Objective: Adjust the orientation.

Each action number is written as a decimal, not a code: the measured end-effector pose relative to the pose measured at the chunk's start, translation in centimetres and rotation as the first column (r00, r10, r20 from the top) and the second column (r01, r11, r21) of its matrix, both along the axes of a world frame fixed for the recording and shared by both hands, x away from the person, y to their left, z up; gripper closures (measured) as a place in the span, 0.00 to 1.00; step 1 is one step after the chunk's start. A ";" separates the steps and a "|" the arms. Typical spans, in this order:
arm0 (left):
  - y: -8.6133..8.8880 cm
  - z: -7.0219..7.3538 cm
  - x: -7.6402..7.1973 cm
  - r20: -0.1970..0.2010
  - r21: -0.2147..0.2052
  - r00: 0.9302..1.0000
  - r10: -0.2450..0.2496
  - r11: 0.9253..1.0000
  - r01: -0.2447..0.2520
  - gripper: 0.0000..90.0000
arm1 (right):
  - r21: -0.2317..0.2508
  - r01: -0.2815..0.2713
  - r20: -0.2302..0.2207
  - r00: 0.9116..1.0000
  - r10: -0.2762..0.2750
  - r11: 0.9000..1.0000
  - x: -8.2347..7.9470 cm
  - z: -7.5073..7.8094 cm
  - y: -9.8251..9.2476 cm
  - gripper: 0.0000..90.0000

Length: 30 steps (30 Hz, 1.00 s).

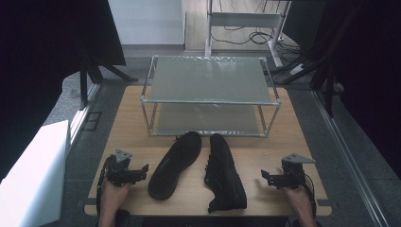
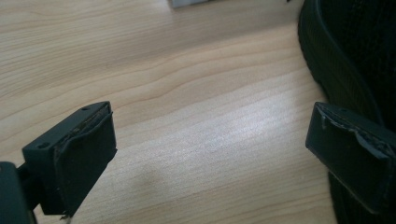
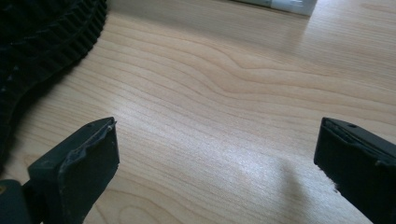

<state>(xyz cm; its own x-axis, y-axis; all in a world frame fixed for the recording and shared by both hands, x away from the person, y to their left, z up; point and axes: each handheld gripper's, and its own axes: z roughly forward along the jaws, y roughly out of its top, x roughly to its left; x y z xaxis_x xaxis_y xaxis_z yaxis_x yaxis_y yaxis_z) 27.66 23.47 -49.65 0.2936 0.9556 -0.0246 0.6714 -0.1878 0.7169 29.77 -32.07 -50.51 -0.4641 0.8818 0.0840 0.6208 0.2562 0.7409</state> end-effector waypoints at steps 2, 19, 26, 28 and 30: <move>0.1 0.0 -0.1 0.007 0.008 1.000 -0.004 1.000 0.004 0.02 | 0.003 -0.004 -0.003 1.000 0.004 1.000 0.0 -0.1 0.1 0.00; 0.0 0.2 0.3 0.008 -0.025 1.000 0.010 1.000 -0.010 0.00 | -0.003 -0.049 -0.001 0.999 0.049 0.999 0.0 -0.2 0.8 0.01; -0.1 -0.1 0.5 -0.003 -0.010 1.000 0.007 1.000 -0.007 0.00 | 0.008 -0.053 0.007 0.999 0.053 0.999 0.0 -0.1 0.8 0.02; -0.2 -0.2 0.5 -0.008 -0.007 1.000 0.003 1.000 -0.003 0.00 | 0.009 -0.053 0.006 0.999 0.053 0.999 0.0 -0.1 0.7 0.03; -0.3 -0.3 0.6 -0.008 -0.008 1.000 0.000 1.000 0.000 0.00 | 0.014 -0.052 0.005 0.999 0.052 0.999 0.0 -0.1 0.7 0.04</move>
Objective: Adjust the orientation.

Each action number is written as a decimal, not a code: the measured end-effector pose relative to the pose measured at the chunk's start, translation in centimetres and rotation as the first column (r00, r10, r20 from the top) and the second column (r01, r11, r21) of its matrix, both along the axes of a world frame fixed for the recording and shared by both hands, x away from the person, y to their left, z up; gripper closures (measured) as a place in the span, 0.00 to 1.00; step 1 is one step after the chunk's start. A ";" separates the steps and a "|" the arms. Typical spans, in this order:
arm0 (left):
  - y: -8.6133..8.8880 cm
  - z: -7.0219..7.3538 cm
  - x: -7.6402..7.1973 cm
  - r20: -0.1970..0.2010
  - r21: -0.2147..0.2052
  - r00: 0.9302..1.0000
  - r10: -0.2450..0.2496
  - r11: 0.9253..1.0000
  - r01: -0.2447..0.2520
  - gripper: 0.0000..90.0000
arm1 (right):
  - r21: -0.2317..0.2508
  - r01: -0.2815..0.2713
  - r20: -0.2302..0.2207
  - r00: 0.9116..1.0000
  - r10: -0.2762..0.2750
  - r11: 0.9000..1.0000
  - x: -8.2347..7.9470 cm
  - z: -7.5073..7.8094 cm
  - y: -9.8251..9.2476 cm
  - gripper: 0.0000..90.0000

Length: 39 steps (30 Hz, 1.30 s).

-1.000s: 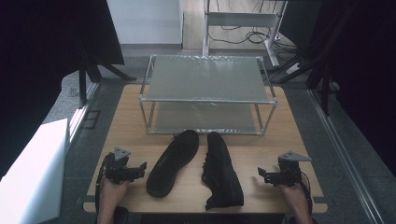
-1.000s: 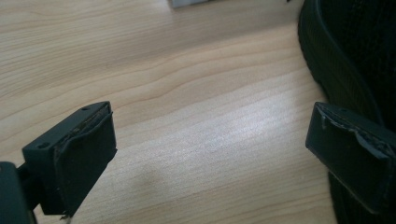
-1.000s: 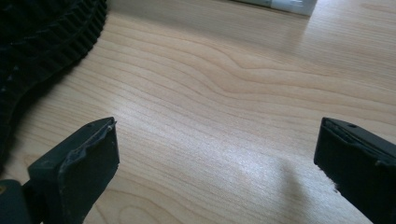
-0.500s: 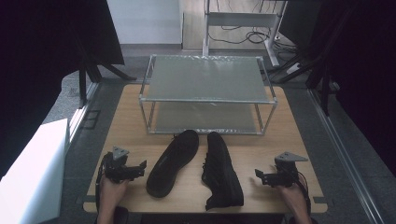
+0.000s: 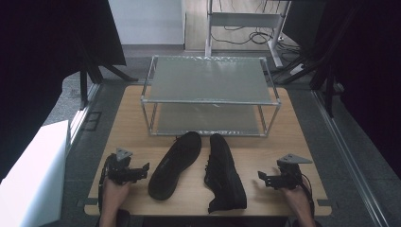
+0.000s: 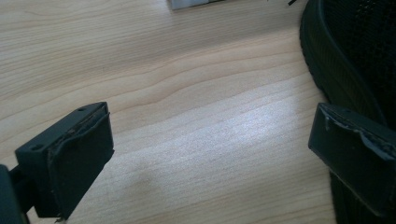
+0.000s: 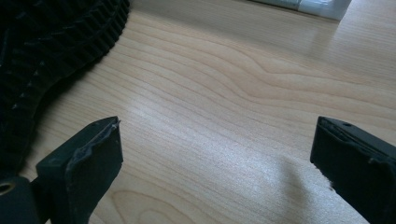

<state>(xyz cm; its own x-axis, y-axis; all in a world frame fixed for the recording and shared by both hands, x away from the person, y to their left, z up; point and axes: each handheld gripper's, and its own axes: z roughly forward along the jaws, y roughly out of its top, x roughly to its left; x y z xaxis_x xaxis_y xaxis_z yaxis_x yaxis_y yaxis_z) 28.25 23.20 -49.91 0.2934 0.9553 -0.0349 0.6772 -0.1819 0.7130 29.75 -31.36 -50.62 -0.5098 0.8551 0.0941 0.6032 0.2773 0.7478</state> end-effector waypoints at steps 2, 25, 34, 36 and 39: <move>-0.1 -0.1 0.0 -0.002 0.002 1.000 -0.006 1.000 0.006 0.00 | -0.001 -0.004 -0.002 1.000 0.004 1.000 0.0 0.0 0.0 0.04; -2.2 -0.6 -0.4 -0.055 0.065 0.986 -0.155 0.985 0.158 0.03 | 0.006 -0.009 -0.014 1.000 0.009 1.000 0.1 -0.2 0.1 0.06; -4.4 -0.5 -1.0 -0.057 0.075 0.971 -0.233 0.969 0.237 0.03 | 0.009 -0.007 -0.016 1.000 0.007 1.000 0.0 -0.1 0.0 0.06; -5.0 -0.5 -1.1 -0.056 0.078 0.966 -0.250 0.964 0.254 0.03 | 0.010 -0.006 -0.014 1.000 0.006 1.000 0.0 -0.1 0.0 0.06; -5.8 -0.6 -1.1 -0.056 0.078 0.961 -0.271 0.958 0.274 0.03 | 0.010 -0.006 -0.015 1.000 0.006 1.000 0.0 -0.1 0.0 0.06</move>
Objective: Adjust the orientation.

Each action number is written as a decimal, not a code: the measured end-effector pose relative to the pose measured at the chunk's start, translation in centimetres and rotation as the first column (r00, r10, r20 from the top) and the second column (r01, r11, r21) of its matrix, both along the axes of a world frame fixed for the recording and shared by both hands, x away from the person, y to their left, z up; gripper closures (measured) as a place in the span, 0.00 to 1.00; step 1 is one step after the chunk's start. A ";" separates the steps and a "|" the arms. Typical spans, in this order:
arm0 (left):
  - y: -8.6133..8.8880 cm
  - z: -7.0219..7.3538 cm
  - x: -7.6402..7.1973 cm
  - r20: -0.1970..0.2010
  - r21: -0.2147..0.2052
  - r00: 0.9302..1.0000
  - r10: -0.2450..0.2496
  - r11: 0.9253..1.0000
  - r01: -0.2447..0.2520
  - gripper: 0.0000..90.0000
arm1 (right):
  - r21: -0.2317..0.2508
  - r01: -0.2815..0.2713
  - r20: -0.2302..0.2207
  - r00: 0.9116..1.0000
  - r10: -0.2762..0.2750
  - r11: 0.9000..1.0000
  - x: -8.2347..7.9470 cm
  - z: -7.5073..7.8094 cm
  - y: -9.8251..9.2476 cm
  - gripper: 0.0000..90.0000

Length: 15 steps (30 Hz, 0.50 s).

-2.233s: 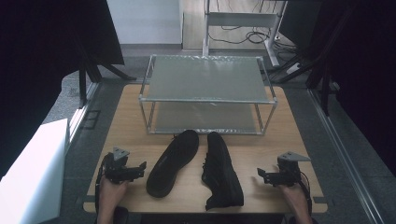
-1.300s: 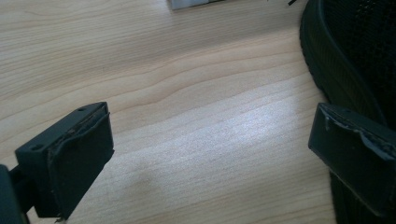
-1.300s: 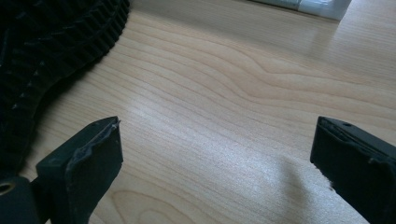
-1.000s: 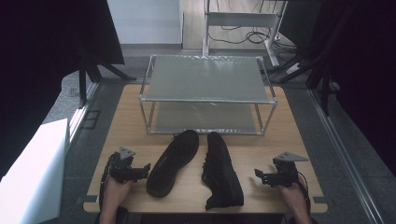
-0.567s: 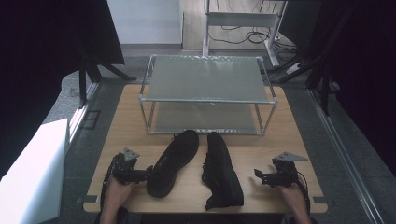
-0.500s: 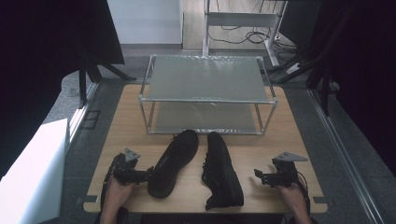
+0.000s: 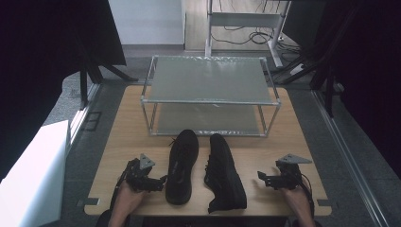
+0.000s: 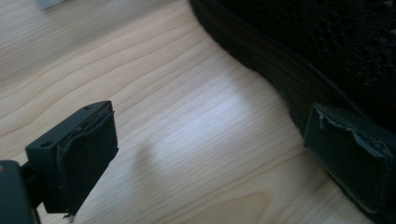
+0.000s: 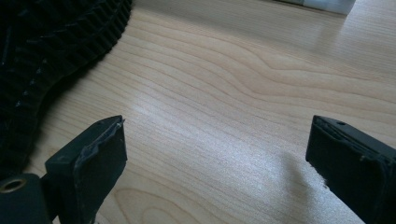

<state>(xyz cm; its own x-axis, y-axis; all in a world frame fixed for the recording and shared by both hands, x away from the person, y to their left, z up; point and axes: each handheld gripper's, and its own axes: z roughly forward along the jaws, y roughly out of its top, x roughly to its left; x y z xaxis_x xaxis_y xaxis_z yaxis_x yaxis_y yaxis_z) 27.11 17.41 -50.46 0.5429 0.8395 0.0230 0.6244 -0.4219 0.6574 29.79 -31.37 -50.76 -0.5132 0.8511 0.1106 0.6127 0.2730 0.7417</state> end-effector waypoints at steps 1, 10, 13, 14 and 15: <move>-0.3 0.0 0.0 0.000 0.006 1.000 -0.006 1.000 0.006 0.03 | -0.001 0.000 -0.001 1.000 0.000 1.000 0.0 0.0 0.0 0.06; -2.4 -0.3 -0.1 0.008 0.033 0.998 -0.056 0.998 0.055 0.02 | 0.001 -0.001 -0.002 1.000 0.001 1.000 0.0 0.0 0.0 0.06; -2.7 -0.3 -0.1 0.008 0.039 0.998 -0.058 0.998 0.058 0.02 | 0.001 -0.002 -0.003 1.000 0.002 1.000 0.0 0.0 0.0 0.06; -2.7 -0.3 -0.1 0.006 0.033 0.998 -0.057 0.998 0.057 0.02 | 0.001 -0.002 -0.005 1.000 0.002 1.000 0.0 0.0 0.0 0.06; -2.6 -0.3 0.0 0.002 0.030 0.998 -0.060 0.998 0.060 0.01 | 0.002 -0.002 -0.005 1.000 0.002 1.000 0.0 -0.1 0.0 0.06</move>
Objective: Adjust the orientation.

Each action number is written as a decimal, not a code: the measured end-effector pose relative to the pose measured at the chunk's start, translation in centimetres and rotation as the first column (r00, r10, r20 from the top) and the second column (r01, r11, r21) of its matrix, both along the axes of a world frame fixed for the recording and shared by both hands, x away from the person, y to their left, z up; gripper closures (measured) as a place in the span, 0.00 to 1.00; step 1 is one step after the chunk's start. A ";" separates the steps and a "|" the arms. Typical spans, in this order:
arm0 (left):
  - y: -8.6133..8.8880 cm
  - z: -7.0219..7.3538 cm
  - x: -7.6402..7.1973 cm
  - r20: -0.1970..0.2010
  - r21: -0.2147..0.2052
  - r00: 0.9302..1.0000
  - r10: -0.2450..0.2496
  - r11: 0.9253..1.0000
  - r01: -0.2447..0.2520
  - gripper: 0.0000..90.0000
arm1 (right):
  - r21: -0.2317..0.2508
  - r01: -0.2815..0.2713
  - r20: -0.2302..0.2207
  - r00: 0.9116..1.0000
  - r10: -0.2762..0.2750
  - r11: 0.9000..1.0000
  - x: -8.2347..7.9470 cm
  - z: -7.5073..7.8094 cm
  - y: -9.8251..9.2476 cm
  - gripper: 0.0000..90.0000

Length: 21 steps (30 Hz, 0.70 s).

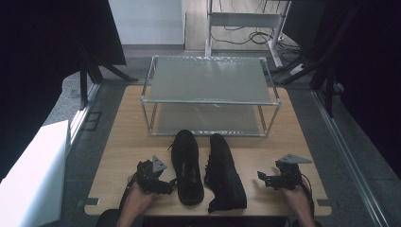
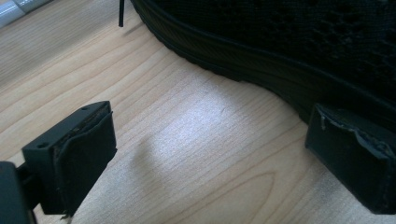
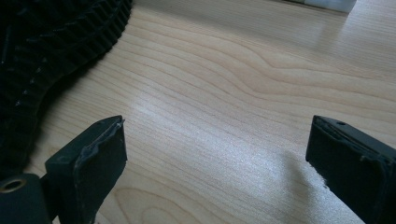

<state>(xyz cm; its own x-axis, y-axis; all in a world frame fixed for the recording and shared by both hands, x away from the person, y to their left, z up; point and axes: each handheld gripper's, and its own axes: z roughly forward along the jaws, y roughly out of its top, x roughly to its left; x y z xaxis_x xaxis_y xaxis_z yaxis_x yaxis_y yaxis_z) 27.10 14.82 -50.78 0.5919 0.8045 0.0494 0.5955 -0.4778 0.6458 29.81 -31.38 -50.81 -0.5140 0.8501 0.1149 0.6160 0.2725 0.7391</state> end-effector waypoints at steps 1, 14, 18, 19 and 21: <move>0.1 0.0 0.0 0.000 0.000 1.000 0.001 1.000 -0.001 0.00 | 0.002 0.002 0.003 1.000 -0.002 1.000 0.0 0.0 0.0 0.06; 2.1 0.2 0.2 0.052 -0.062 0.994 0.096 0.994 -0.093 0.00 | 0.049 -0.018 0.026 1.000 0.017 0.999 -0.1 1.1 0.4 0.00; 2.2 0.1 0.2 0.052 -0.079 0.993 0.105 0.992 -0.101 0.00 | 0.051 -0.021 0.039 0.999 0.019 0.998 0.0 2.1 0.8 0.00; 2.3 0.1 0.2 0.053 -0.080 0.993 0.105 0.992 -0.101 0.00 | 0.053 -0.027 0.046 0.999 0.025 0.998 0.1 2.4 0.9 0.00; 2.3 0.1 0.2 0.052 -0.079 0.993 0.108 0.991 -0.103 0.00 | 0.056 -0.039 0.050 0.998 0.036 0.998 0.2 2.8 1.2 0.00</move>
